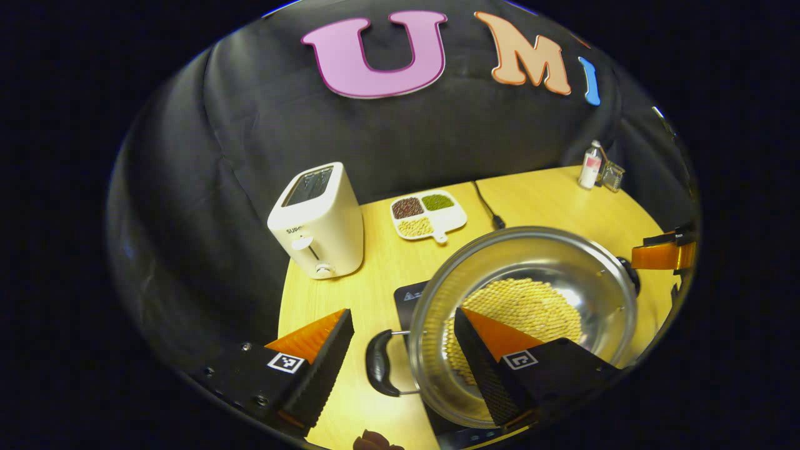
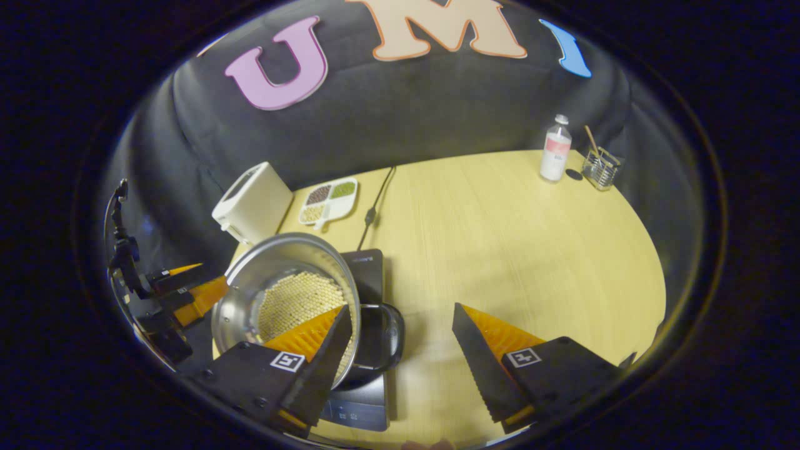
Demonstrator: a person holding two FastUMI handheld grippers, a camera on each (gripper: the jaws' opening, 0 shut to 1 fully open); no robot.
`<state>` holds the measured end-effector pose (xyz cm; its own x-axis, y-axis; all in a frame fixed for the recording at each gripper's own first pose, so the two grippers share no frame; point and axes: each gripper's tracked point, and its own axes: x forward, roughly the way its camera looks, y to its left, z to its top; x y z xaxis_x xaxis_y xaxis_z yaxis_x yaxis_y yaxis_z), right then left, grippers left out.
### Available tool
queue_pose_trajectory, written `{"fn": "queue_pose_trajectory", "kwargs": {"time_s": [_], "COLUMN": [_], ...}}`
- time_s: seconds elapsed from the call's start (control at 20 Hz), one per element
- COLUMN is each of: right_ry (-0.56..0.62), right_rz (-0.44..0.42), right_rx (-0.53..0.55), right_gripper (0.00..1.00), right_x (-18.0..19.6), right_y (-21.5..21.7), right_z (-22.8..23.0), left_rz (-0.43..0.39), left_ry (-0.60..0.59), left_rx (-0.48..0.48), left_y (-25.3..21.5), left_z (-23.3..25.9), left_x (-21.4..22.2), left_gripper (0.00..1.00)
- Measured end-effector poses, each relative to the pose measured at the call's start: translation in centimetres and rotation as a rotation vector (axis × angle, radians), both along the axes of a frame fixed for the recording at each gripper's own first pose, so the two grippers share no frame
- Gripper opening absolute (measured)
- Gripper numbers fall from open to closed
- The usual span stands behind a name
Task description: First push the handle of the pot to place it horizontally, then grasp the pot with both hands and set it on the induction cooktop.
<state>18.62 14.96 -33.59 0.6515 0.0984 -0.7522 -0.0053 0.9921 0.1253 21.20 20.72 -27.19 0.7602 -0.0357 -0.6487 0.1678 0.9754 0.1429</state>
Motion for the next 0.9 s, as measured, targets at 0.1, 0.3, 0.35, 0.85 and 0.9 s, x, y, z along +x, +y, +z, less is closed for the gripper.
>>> {"fn": "queue_pose_trajectory", "kwargs": {"time_s": [0.1,0.3,0.35,0.85,0.9], "right_ry": [-0.075,-0.172,-0.206,-0.500,-0.517], "right_rz": [0.024,0.093,0.109,0.109,0.081], "right_rx": [0.045,0.087,0.090,0.043,0.058], "right_gripper": [1.00,1.00,1.00,0.99,0.92], "right_x": [-0.3,-2.7,-3.4,-10.3,-10.9], "right_y": [-0.9,-4.7,-5.9,-16.1,-16.7], "right_z": [2.7,7.2,8.5,19.8,20.7], "left_rz": [-0.002,0.060,0.079,0.100,0.085], "left_ry": [-0.063,-0.160,-0.170,-0.404,-0.409], "left_rx": [0.013,0.016,-0.006,-0.143,-0.132], "left_y": [-1.9,-6.6,-8.4,-21.7,-22.4], "left_z": [2.8,7.7,8.4,19.3,19.9], "left_x": [-1.5,-5.8,-7.0,-14.4,-15.2], "left_gripper": [0.99,0.99,0.99,0.98,1.00]}}
